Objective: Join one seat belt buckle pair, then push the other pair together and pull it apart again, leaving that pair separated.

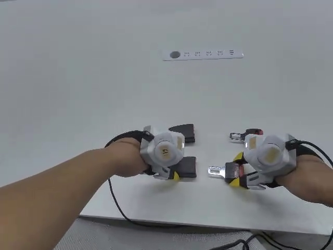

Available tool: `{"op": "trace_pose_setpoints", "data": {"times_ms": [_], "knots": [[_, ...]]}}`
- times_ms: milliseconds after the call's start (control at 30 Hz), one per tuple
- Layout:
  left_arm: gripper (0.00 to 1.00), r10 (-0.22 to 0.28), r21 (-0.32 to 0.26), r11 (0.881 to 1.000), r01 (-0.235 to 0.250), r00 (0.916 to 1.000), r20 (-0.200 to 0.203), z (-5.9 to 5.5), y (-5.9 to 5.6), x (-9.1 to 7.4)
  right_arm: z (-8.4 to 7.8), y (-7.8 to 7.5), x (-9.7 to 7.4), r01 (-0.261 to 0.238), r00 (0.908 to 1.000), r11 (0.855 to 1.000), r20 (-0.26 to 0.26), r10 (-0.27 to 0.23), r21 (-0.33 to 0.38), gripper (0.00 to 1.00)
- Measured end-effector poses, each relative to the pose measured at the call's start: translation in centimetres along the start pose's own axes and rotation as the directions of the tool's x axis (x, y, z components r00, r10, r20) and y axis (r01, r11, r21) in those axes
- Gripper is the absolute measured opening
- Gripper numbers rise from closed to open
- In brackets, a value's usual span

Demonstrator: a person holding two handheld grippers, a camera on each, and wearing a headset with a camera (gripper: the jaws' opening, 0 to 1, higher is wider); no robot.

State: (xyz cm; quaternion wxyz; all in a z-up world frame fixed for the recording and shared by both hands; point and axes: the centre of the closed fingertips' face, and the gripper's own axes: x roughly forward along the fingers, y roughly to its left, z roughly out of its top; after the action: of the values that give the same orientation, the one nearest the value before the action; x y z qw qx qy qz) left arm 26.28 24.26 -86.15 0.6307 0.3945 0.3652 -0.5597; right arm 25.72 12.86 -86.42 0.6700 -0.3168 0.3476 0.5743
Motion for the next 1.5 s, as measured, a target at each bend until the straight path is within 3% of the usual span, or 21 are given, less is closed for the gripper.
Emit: {"op": "trace_pose_setpoints", "data": {"times_ms": [500, 1500], "knots": [[0.33, -0.008, 0.005, 1.0, 0.008, 0.9999, -0.008, 0.0, 0.0, 0.1, 2.5, -0.3, 1.7, -0.008, 1.0, 1.0, -0.003, 0.008, 0.009, 0.35], [0.32, -0.022, 0.005, 1.0, 0.022, 0.9997, 0.001, 0.1, 0.0, 0.1, 3.9, 0.0, 2.3, -0.023, 0.9993, 0.998, 0.027, 0.025, -0.055, 0.33]]}}
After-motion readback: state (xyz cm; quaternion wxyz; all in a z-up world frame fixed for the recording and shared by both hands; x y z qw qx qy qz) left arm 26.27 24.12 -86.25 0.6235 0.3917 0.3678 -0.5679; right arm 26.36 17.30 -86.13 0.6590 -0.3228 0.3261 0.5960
